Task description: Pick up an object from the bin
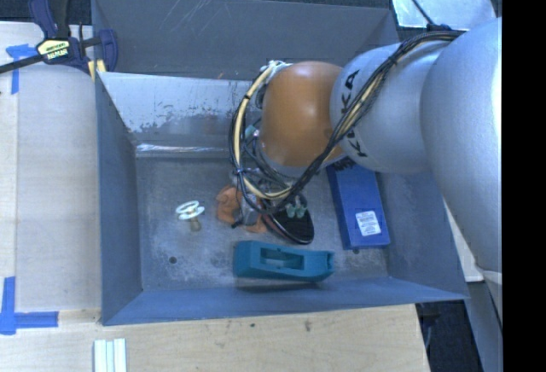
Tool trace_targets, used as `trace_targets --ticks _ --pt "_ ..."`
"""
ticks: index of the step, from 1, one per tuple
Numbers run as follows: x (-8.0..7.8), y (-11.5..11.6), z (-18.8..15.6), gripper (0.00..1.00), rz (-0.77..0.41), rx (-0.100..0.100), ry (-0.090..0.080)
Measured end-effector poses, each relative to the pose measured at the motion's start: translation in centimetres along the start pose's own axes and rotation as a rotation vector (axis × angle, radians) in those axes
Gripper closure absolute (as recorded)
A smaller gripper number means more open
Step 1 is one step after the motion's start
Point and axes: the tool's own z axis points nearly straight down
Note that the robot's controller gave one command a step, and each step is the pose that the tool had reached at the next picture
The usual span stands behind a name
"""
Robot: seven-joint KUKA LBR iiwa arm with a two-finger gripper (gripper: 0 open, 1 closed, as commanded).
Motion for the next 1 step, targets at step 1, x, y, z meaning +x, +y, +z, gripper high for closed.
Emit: trace_targets --ticks 1 --pt "0.63 0.83 -13.81 1.0 -0.028 0.001 0.005"
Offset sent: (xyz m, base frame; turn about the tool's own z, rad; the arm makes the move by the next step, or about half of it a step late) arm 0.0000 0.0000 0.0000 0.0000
